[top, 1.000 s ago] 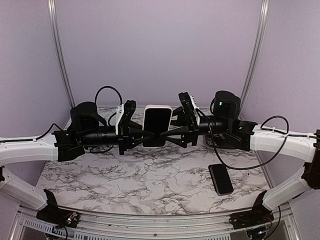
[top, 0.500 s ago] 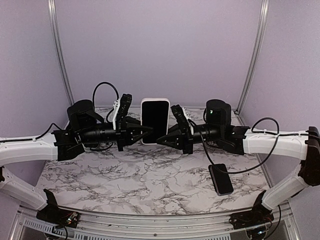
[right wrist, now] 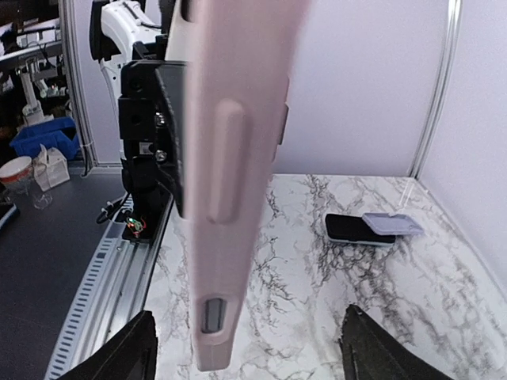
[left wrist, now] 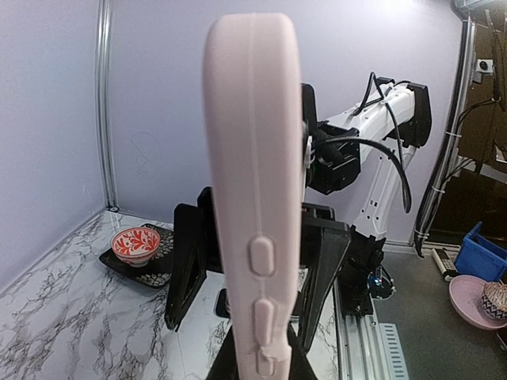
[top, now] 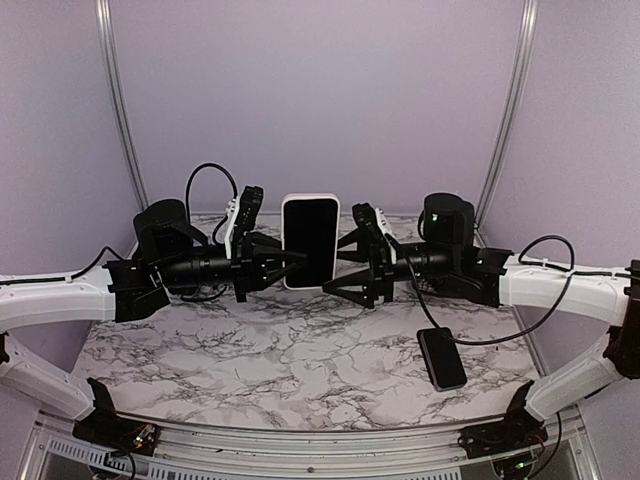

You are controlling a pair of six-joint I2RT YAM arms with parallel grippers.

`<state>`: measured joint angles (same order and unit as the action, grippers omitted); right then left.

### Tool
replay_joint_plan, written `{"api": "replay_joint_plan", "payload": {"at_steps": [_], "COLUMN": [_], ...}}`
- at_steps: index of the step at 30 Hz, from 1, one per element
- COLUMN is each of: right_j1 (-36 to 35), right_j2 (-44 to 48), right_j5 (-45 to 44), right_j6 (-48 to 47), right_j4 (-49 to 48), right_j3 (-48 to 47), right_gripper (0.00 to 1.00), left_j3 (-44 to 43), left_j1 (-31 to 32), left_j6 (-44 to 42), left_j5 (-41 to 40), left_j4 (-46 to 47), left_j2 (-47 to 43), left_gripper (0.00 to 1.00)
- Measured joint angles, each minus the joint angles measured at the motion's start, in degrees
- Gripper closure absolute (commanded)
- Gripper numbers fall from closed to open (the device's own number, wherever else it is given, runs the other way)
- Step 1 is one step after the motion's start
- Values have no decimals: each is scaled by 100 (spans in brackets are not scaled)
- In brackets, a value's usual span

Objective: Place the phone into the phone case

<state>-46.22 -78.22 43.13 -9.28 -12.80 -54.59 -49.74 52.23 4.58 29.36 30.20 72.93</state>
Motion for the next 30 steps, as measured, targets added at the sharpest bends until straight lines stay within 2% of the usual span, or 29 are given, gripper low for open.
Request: {"api": "replay_joint_plan", "payload": {"at_steps": [2, 7, 10, 11, 14, 15, 17, 18, 20, 23, 27, 30], "right_j1": [17, -4, -37, -42, -44, -42, 0, 28, 109, 387, 962, 1320], "right_j2": [157, 214, 149, 129, 103, 94, 90, 81, 35, -105, -426, -769], "right_j5": [-11, 114, 205, 243, 295, 286, 280, 286, 267, 50, -407, -387], "right_j6": [24, 227, 326, 341, 710, 778, 848, 903, 1010, 1281, 1847, 2332], "right_j4": [-66, -293, -391, -428, -413, -396, -385, -380, -291, -13, 577, 693], "right_j3": [-11, -369, -562, -588, -616, -636, -649, -656, -669, -669, -669, -619], "right_gripper": [37, 64, 94, 100, 100, 100, 100, 100, 100, 100, 100, 100], "left_j3": [0, -2, 0, -2, 9, 11, 11, 11, 17, 81, 116, 37], "left_j1": [0, 0, 0, 0, -2, -4, -4, -4, -7, -48, -225, -400], "left_j6": [17, 37, 42, 42, -181, -205, -192, -168, -28, 142, 372, 542], "left_j5": [2, 7, 13, 13, 17, 11, -17, -61, -275, -793, -2140, -3246], "left_j4": [0, 2, 2, 2, 26, 28, 37, 37, 92, 160, -2, -498], "left_j2": [0, 0, 0, 0, 0, 0, 0, 0, -13, -133, -264, -227], "left_gripper": [100, 100, 100, 100, 100, 96, 50, 32, 13, 3, 1, 1]}}
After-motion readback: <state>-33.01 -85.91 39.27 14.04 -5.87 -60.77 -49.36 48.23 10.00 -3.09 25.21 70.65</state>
